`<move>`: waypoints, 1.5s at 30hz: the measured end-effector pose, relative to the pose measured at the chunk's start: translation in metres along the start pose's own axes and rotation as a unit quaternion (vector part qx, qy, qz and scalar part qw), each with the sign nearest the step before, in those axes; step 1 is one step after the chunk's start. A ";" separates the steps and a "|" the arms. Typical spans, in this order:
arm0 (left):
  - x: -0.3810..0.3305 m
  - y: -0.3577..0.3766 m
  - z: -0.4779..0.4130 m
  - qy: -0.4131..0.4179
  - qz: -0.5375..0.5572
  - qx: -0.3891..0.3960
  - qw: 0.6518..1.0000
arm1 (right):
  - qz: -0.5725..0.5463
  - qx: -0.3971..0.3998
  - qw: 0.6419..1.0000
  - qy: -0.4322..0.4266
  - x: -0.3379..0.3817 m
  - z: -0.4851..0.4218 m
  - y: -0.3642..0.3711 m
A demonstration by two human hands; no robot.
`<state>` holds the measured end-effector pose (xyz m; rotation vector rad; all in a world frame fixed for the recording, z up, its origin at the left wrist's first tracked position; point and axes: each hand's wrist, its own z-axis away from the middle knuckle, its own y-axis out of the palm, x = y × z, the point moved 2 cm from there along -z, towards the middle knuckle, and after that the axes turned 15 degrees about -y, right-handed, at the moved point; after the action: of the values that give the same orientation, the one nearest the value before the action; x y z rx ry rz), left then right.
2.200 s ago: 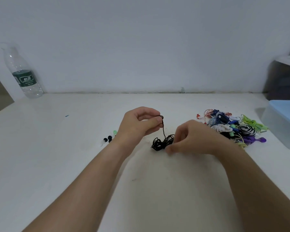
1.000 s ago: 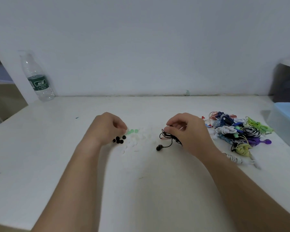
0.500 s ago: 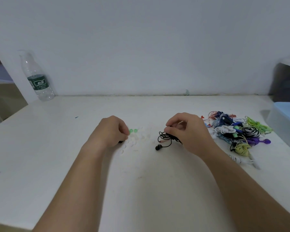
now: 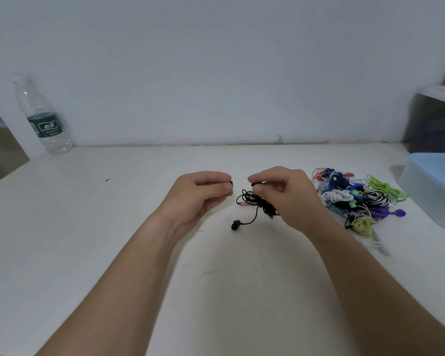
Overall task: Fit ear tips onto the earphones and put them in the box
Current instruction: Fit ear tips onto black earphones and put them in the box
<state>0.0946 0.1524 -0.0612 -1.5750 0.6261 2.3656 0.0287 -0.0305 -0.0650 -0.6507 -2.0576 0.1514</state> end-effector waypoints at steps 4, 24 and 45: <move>0.005 0.005 -0.003 -0.017 0.047 0.030 0.998 | -0.035 0.021 0.999 -0.011 0.003 0.001 0.002; 0.009 0.011 -0.007 0.005 0.029 0.071 0.997 | -0.137 -0.024 0.990 0.037 0.015 0.003 -0.001; 0.011 0.011 -0.009 0.018 0.011 0.085 0.996 | -0.143 -0.030 0.988 0.046 0.012 0.002 -0.004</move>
<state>0.0930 0.1384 -0.0723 -1.5460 0.8322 2.2365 0.0204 -0.0273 -0.0559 -0.3840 -2.0480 -0.1044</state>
